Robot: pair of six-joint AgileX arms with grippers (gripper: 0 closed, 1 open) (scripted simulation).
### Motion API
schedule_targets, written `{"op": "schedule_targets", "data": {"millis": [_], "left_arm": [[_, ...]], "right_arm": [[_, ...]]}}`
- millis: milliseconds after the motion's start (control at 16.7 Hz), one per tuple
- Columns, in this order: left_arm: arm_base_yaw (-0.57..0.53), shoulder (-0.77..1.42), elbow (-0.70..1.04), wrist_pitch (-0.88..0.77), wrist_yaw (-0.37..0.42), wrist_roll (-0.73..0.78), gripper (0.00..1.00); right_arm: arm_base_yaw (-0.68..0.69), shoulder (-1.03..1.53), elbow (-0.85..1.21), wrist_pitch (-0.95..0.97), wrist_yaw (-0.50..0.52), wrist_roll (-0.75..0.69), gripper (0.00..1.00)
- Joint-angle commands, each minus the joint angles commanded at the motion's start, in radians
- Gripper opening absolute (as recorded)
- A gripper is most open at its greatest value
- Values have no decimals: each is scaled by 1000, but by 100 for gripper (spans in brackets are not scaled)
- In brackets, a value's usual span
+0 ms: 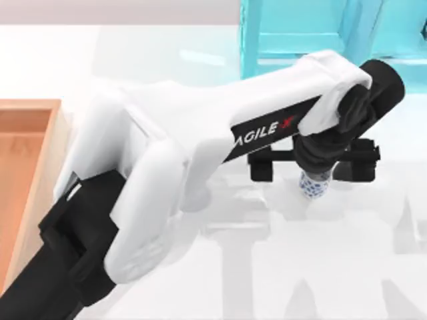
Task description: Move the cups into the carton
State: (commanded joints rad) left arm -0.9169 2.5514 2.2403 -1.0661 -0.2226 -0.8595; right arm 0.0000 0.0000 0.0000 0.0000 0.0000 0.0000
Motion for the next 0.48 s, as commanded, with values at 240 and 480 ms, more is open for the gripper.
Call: {"op": "schedule_targets", "data": {"millis": [240,480], "left_arm": [[0,0,0,0,0,0,70],[0,0,0,0,0,0,40]], "right_arm": [[0,0,0,0,0,0,100],[0,0,0,0,0,0,100]]}}
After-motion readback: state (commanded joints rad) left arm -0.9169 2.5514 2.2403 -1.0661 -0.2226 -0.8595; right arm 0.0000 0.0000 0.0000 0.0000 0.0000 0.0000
